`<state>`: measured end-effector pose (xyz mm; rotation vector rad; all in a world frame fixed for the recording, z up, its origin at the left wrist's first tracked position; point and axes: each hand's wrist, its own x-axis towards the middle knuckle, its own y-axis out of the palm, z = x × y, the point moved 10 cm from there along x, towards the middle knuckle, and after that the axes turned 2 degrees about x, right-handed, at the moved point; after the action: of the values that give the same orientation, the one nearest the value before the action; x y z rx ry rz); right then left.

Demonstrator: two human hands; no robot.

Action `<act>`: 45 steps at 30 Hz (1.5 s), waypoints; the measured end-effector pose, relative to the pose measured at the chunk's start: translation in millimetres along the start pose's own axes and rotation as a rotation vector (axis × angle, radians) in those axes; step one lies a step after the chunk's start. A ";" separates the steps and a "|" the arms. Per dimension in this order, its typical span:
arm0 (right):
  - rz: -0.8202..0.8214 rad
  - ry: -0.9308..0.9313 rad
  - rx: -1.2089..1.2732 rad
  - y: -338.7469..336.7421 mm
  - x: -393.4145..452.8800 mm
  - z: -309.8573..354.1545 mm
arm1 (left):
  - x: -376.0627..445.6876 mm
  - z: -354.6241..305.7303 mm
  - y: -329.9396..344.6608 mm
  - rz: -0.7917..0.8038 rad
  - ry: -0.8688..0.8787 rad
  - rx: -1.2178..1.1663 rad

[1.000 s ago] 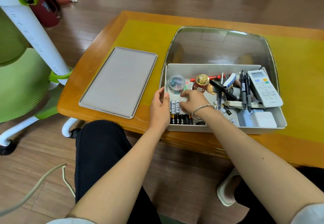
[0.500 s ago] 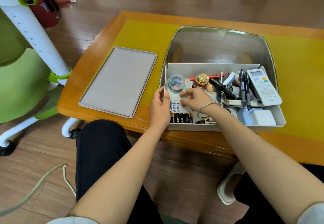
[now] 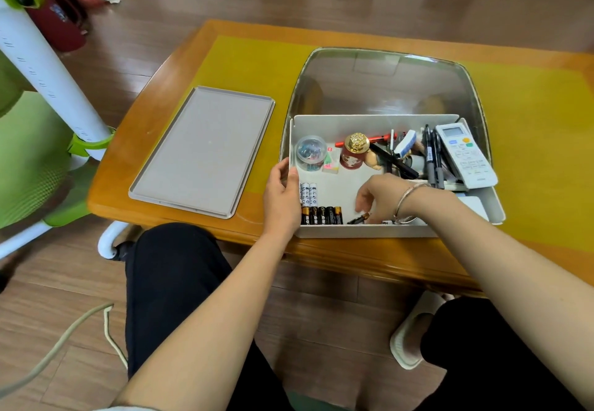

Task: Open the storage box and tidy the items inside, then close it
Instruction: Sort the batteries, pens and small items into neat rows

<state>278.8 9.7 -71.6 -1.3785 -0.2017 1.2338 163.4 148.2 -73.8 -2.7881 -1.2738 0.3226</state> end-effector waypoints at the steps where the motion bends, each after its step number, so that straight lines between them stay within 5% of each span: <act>1: 0.024 0.013 -0.059 4.2 3.1 0.3 | 0.0 0.1 -0.1 0.000 -0.002 0.001; 8: 0.041 0.056 -0.231 9.5 10.9 1.5 | 0.3 2.0 0.8 0.010 -0.011 -0.008; 19: -0.324 0.185 -0.026 -24.4 2.5 -30.1 | 1.1 1.3 0.7 0.010 -0.001 -0.001; 29: -0.103 0.249 -0.185 3.8 5.4 -13.1 | 0.4 -0.7 0.1 -0.001 0.012 0.001; 45: -0.322 0.219 -0.195 -15.6 14.4 3.9 | 0.4 0.2 0.6 0.005 0.000 0.001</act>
<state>290.3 27.0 -65.6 -1.5673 -0.3823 0.8070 164.1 148.2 -74.2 -2.7907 -1.2667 0.3229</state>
